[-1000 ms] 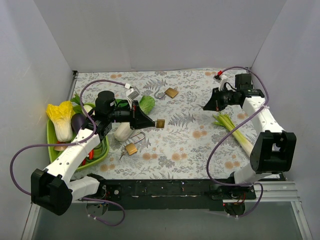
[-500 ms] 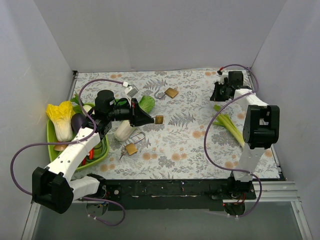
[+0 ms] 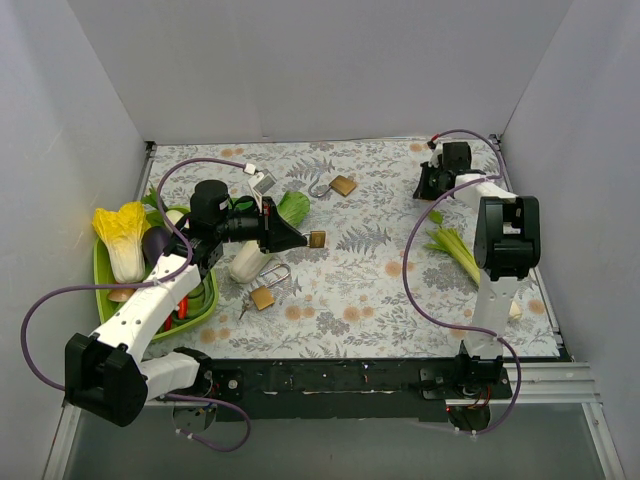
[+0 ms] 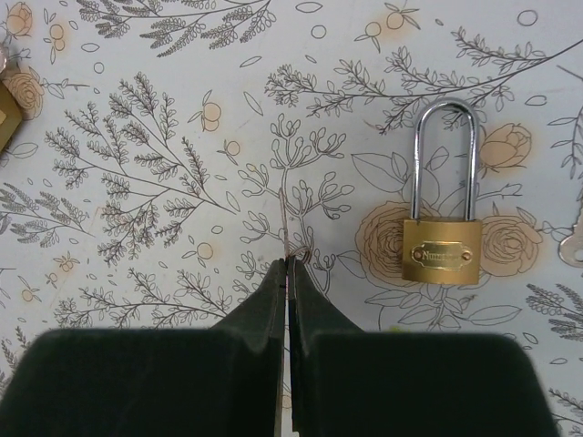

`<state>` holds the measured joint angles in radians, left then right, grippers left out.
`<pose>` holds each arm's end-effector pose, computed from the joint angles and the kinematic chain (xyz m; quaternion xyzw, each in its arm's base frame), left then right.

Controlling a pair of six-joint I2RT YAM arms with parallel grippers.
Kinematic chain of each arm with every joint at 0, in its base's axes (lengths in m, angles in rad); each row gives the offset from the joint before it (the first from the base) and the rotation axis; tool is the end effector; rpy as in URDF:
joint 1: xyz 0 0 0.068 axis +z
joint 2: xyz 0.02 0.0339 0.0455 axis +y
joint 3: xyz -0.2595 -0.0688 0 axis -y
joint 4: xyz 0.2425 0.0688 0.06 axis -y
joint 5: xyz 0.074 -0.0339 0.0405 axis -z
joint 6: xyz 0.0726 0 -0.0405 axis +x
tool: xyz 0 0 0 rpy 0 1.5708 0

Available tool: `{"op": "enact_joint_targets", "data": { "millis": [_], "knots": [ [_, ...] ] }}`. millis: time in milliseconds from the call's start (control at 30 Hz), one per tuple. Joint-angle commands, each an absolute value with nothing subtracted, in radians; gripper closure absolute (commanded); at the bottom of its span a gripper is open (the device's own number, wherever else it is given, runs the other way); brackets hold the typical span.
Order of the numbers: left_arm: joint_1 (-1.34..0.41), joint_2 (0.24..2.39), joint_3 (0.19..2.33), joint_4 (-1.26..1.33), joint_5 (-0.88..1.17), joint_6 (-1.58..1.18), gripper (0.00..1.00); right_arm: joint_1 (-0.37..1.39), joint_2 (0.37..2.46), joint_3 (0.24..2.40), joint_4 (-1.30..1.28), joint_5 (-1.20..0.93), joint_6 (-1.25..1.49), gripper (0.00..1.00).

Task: Lock with the key
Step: Place the key at the center of the board.

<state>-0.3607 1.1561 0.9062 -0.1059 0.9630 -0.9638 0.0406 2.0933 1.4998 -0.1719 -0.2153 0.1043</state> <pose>0.2348 -0.1523 0.3089 0.0363 0.7734 -0.6110 0.1652 0.4876 0.0353 0.1521 -0.0130 0.9156 0.1268 0.3815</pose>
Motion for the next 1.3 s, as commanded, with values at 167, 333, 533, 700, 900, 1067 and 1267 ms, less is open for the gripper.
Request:
{"op": "enact_joint_targets", "data": {
  "millis": [167,333,533,700,900,1067,1267],
  "knots": [
    [-0.348,1.137,0.922,-0.114,0.954,-0.943,1.00,0.052,2.120,1.506,-0.094,-0.170,0.158,0.99],
    [-0.347,1.138,0.920,-0.112,0.956,-0.942,1.00,0.054,2.125,1.509,-0.100,-0.118,0.166,0.99],
    [-0.347,1.144,0.917,-0.112,0.957,-0.939,1.00,0.055,2.137,1.511,-0.104,-0.106,0.167,0.89],
    [-0.345,1.150,0.919,-0.120,0.962,-0.948,1.00,0.054,2.143,1.525,-0.103,-0.110,0.170,0.73],
    [-0.347,1.155,0.930,-0.147,0.966,-0.939,1.00,0.054,2.085,1.516,-0.104,-0.127,0.152,0.53],
    [-0.347,1.178,0.968,-0.195,0.989,-0.937,1.00,0.072,1.967,1.505,-0.123,-0.256,0.083,0.43],
    [-0.347,1.264,1.052,-0.328,1.003,-0.963,1.00,0.139,1.743,1.435,-0.144,-0.481,-0.145,0.23]
  ]
}}
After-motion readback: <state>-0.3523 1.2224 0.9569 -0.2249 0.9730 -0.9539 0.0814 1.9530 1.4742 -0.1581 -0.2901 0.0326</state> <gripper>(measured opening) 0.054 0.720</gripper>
